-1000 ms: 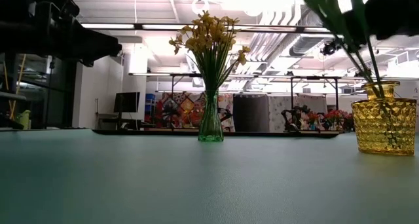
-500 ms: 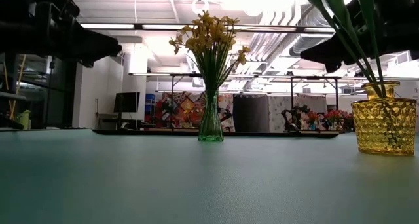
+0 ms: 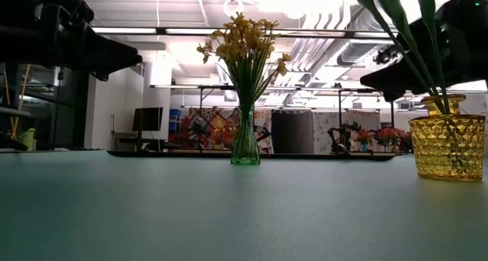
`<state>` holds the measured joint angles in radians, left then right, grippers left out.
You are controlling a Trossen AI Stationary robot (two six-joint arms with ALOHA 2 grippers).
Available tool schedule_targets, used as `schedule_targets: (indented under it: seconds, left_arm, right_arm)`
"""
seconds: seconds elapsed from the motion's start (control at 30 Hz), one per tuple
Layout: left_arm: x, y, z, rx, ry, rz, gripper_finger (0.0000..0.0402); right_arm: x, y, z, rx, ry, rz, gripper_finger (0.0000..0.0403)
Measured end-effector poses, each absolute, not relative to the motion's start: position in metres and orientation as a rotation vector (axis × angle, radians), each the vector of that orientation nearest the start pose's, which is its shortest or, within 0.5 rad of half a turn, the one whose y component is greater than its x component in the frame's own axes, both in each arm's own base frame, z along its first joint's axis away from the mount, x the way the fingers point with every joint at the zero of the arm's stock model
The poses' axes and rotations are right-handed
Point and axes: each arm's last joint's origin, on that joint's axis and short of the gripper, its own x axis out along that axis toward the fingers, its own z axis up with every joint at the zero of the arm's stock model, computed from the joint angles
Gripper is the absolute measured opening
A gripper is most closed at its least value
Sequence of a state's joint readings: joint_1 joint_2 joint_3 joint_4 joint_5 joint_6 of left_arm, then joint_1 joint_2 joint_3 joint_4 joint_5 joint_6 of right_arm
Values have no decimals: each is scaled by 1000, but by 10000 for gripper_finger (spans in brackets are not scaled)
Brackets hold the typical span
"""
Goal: Sort flowers into vase by color
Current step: Return to Home Position
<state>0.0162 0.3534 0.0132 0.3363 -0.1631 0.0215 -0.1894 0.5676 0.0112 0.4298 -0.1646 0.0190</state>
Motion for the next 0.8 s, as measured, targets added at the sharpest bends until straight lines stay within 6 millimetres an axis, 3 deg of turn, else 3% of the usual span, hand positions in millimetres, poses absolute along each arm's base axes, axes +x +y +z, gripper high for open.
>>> schedule_targets:
  seconds: [0.23,0.63,0.8]
  left_arm:
    - [119,7,167,13,28,183,136]
    - [119,7,167,13,33,182,136]
    - [107,3,174,6,-45,150,136]
  right_arm:
    - [131,-23,154,39,129,-135,0]
    - [130,-23,150,47,174,-135,0]
    - [125,-22,151,47,170,-135,0]
